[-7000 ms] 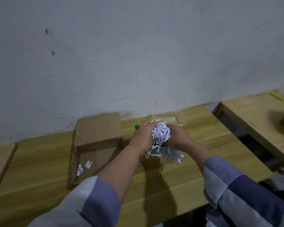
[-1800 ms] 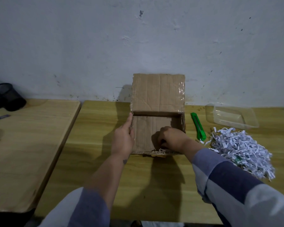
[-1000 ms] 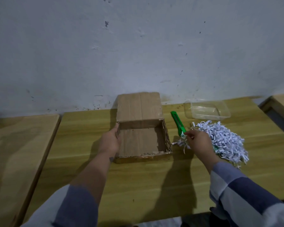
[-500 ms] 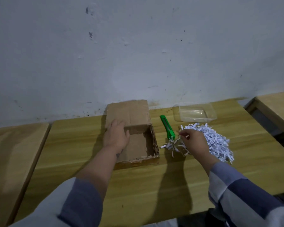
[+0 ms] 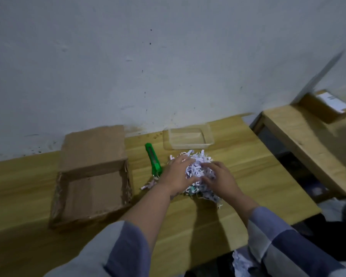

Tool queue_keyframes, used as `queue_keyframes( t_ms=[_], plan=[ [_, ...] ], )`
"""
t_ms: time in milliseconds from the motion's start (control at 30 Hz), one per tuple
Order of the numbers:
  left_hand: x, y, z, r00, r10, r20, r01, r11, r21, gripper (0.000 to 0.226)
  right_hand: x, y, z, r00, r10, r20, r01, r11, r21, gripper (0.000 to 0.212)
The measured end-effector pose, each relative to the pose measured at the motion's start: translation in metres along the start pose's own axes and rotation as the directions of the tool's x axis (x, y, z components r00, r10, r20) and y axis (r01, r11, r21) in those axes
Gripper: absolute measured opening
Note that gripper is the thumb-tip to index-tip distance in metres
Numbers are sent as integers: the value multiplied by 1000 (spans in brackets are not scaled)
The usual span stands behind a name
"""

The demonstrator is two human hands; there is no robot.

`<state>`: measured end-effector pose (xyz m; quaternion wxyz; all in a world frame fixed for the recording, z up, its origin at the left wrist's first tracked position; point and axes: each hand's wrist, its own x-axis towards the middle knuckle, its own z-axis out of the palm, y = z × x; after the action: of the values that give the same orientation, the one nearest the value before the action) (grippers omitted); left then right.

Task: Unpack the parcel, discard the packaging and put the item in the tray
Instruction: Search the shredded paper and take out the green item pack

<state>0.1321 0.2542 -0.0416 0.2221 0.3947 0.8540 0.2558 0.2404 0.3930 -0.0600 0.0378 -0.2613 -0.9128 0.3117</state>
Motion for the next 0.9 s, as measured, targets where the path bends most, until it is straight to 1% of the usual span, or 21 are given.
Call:
queue_keyframes(
  t_ms=[67,167,200,300,367,467,500,533,567,600,633,667,700,767,833,900],
  plan=[
    [2,1,21,998,-44,-39,44,999,-2,54,-1,9,4,999,-37,-27,38,998,50,36],
    [-6,-3,37,974,-66,-219,50,996,-79,28,-1,22,7,990,-94,-104,102,992,77,22],
    [-11,-5,39,964,-71,-257,46,994,-102,26,-2,25,6,986,-106,-125,119,988,96,20],
    [-26,-9,40,949,-87,-302,41,987,-156,35,-10,33,-1,982,-116,-149,140,976,165,20],
    [-34,-8,42,946,-81,-315,30,986,-163,37,-12,37,-4,983,-141,-119,161,969,187,20],
    [-42,-9,49,935,-37,-352,-1,994,-107,28,-11,37,-12,993,-115,-16,116,976,187,11],
    [-44,-10,50,928,-31,-371,1,997,-79,21,-8,34,-14,995,-100,-7,100,981,167,12],
    [-45,-11,51,916,-34,-399,18,999,-44,18,-4,30,-17,996,-91,-17,93,984,150,17],
    [-45,-10,50,903,-47,-428,50,999,-4,21,2,24,-21,995,-92,-32,96,985,145,20],
    [-43,-9,48,892,-66,-448,89,996,30,29,9,16,-24,993,-104,-49,110,983,145,21],
    [-41,-6,46,889,-86,-450,125,991,57,38,19,8,-27,991,-123,-50,129,980,150,19],
    [-37,-4,43,899,-100,-425,147,986,78,46,29,1,-27,990,-138,-20,139,979,146,19],
    [-32,-1,41,920,-108,-376,157,982,101,53,40,-5,-27,990,-133,39,127,984,123,20],
    [-22,1,41,961,-110,-253,158,972,176,60,56,-12,-23,978,-67,196,67,998,8,22],
    [-17,1,45,974,-106,-200,157,952,261,57,65,-11,-20,957,-6,290,36,994,-99,22],
    [-20,-3,49,970,-131,-205,184,946,266,51,69,-8,-20,937,19,349,30,991,-134,23]
  ],
)
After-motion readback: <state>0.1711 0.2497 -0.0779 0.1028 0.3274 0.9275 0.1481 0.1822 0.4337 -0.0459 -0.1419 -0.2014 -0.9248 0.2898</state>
